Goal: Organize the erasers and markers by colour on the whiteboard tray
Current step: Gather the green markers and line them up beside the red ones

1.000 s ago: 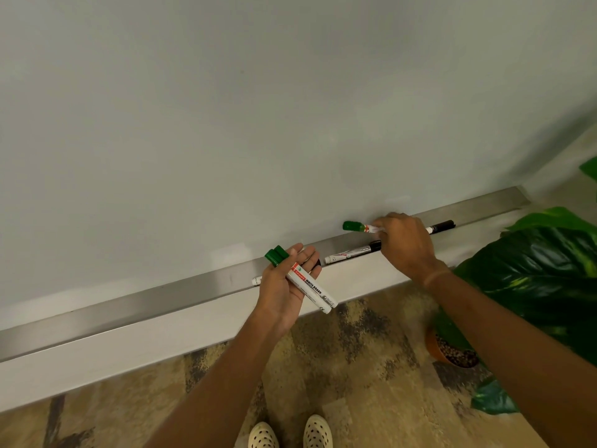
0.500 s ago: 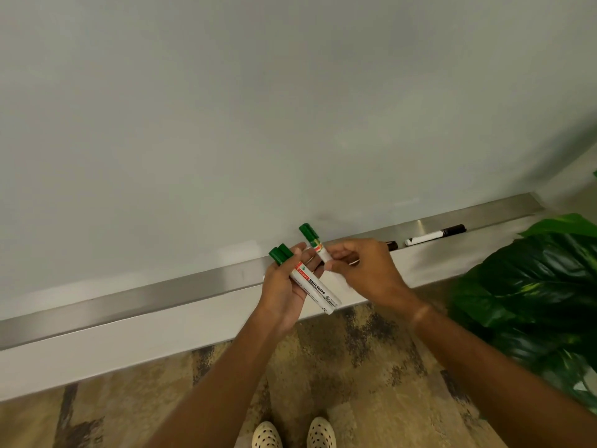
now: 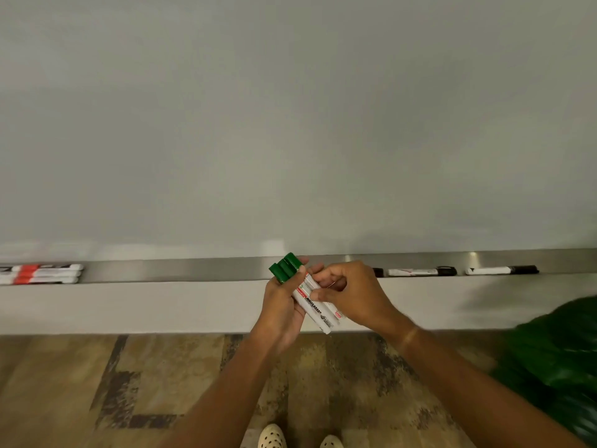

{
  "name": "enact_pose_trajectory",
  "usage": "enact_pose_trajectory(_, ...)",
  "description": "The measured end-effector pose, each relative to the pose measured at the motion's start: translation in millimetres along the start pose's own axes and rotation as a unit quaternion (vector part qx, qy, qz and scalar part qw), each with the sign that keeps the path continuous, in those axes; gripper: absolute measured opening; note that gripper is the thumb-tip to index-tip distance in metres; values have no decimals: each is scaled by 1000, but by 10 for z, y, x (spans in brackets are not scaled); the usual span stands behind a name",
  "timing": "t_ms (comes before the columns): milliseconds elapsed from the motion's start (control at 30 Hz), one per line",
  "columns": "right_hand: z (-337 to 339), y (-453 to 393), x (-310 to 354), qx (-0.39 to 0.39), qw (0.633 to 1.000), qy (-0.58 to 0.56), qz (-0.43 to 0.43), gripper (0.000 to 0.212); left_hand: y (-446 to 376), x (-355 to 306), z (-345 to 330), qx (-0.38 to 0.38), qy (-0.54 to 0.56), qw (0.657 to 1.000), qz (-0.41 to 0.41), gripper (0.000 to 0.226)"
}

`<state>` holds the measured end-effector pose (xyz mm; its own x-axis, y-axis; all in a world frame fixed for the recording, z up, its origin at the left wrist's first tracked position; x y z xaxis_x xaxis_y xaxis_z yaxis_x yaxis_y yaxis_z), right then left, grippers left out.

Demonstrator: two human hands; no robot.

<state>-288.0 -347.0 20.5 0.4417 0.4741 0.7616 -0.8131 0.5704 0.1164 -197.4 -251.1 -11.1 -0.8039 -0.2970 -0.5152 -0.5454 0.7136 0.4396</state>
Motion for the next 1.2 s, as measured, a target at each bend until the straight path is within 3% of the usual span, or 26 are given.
enact_pose_trajectory(633, -1720, -542, 1626, 119, 983, 45, 133, 16, 554, -1687, 1508, -103, 149, 972, -149, 24)
enact_pose_trajectory(833, -2307, -808, 2082, 98, 982, 74, 143, 16, 595, -2272, 1991, -123, 168, 963, -170, 26)
enact_pose_trajectory(1033, -2693, -1158, 2396, 45, 965, 194, 169, 19, 602, -2650, 2537, -166, 182, 953, -175, 32)
enact_pose_trajectory(1200, -3043, -1486, 2530, 43, 941, 284, 180, 23, 639, -2772, 2818, -187, 192, 948, -174, 30)
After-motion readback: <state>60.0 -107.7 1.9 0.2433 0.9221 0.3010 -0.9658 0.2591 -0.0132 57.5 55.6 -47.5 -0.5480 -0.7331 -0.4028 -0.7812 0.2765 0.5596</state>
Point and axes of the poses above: each hand's wrist, its own y-axis away from the middle knuckle, its own z-axis out of the back of the hand, x = y × z, the point moved 4 cm from there along -y, towards the middle knuckle, and after that the axes turned 15 degrees about y, right-handed, at the moved point
